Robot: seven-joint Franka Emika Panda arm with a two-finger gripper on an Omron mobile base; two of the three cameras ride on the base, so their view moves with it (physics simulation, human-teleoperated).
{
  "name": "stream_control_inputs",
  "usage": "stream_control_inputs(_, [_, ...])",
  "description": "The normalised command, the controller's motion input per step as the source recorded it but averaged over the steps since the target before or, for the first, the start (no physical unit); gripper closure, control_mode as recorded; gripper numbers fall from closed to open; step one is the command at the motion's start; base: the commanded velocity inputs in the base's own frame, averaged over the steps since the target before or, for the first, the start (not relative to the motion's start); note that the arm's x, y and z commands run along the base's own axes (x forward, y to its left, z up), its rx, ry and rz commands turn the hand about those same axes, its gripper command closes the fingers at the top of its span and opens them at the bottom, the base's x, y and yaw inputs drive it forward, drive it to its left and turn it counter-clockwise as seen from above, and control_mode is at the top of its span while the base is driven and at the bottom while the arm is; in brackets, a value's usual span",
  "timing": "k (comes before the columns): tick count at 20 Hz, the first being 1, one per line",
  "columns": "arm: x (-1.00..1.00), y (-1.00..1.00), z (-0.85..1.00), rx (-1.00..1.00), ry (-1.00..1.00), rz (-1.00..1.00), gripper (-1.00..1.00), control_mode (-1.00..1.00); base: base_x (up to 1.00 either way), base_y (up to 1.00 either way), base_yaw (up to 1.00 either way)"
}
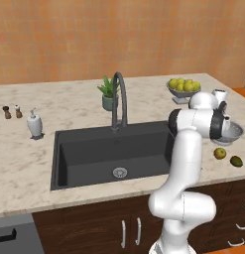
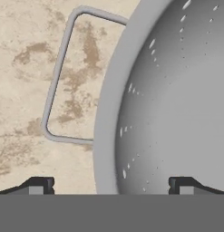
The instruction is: Put the colander in the sink, put the mango, apple in the colander, and turn on the sink faucet and pour water over the colander.
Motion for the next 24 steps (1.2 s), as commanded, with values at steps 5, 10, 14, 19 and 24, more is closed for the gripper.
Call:
stream_control_inputs(5, [0.15,-0.08,-0.11,0.00,0.00,0.00,-1.00,-1.00,0.00,0.00,0.00])
stream_control_inputs(10, [0.11,-0.12,-0.10,0.00,0.00,0.00,-1.00,-1.00,0.00,0.00,0.00])
stream_control_inputs(14, [0.01,-0.11,-0.11,0.00,0.00,0.00,-1.00,-1.00,0.00,0.00,0.00])
stream_control_inputs(19, [0.00,-0.03,-0.34,0.00,0.00,0.00,1.00,-1.00,0.00,0.00,0.00])
stream_control_inputs(24, [0.00,-0.01,-0.08,0.00,0.00,0.00,1.00,-1.00,0.00,0.00,0.00])
